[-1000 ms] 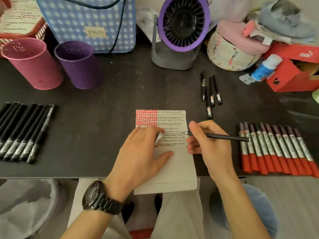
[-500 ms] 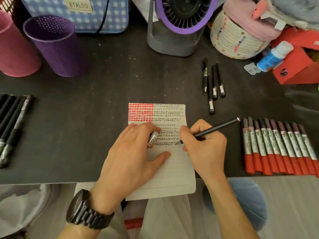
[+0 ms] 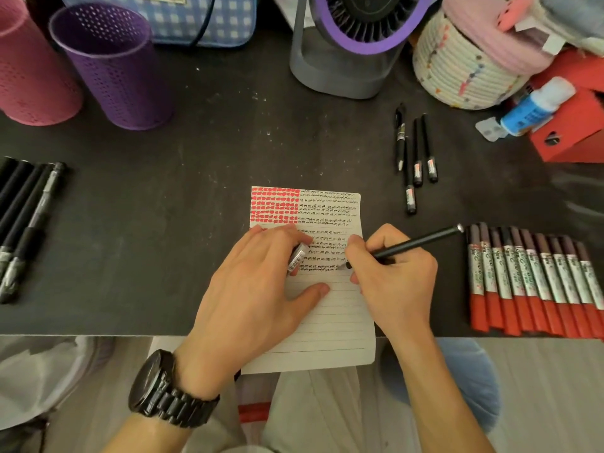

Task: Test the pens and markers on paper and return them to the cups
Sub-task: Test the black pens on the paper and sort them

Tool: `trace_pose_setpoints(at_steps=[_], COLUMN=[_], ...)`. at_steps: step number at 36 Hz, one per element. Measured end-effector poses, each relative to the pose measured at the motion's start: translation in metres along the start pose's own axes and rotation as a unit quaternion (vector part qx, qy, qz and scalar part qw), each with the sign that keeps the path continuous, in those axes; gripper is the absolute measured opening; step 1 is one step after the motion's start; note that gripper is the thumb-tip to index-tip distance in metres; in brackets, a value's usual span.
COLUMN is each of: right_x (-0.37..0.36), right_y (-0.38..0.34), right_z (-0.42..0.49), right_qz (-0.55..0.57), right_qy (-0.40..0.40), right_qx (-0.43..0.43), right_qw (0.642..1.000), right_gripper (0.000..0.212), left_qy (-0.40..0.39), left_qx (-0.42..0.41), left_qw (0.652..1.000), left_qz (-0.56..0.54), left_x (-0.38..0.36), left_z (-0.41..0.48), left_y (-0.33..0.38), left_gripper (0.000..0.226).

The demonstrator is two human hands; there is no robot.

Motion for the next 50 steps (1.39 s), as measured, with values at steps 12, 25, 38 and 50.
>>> trace_pose_setpoints(at_steps=[12, 25, 38, 50], right_x=[-0.0004, 0.0001, 0.0004, -0.0001], right_y=[0.0000, 0.0006, 0.0003, 0.0028], right_z=[0.0004, 0.0010, 0.0016, 0.0020], right_qz=[-0.011, -0.005, -0.016, -0.010], right_qy=[-0.003, -0.003, 0.001, -0.005], right_qx=[0.013, 0.025, 0.015, 0.016], right_qw=[1.000, 1.000, 1.000, 1.000], right_gripper=[0.031, 0.033, 0.032, 0.033], left_qy=[0.004, -0.003, 0.012, 0.016], left_qx=[-0.001, -0.001, -0.003, -0.004], left_qw=[1.000, 1.000, 1.000, 1.000], left_qz=[-0.001, -0.004, -0.003, -0.007], left_x=[-0.0007, 0.0003, 0.0015, 0.0006], left_z=[-0.0004, 0.0000, -0.0006, -0.0007], left_y=[-0.0011, -0.0002, 0.0012, -0.0003], left_gripper=[0.054, 0.054, 0.052, 0.051])
Point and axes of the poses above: each hand's wrist, its own z-axis towards the middle knuckle, its own x-axis out of the back of the hand, y = z × x, the point moved 4 cm from there along z, towards the middle knuckle, and after that the axes turned 11 degrees about y, right-handed, at the moved point
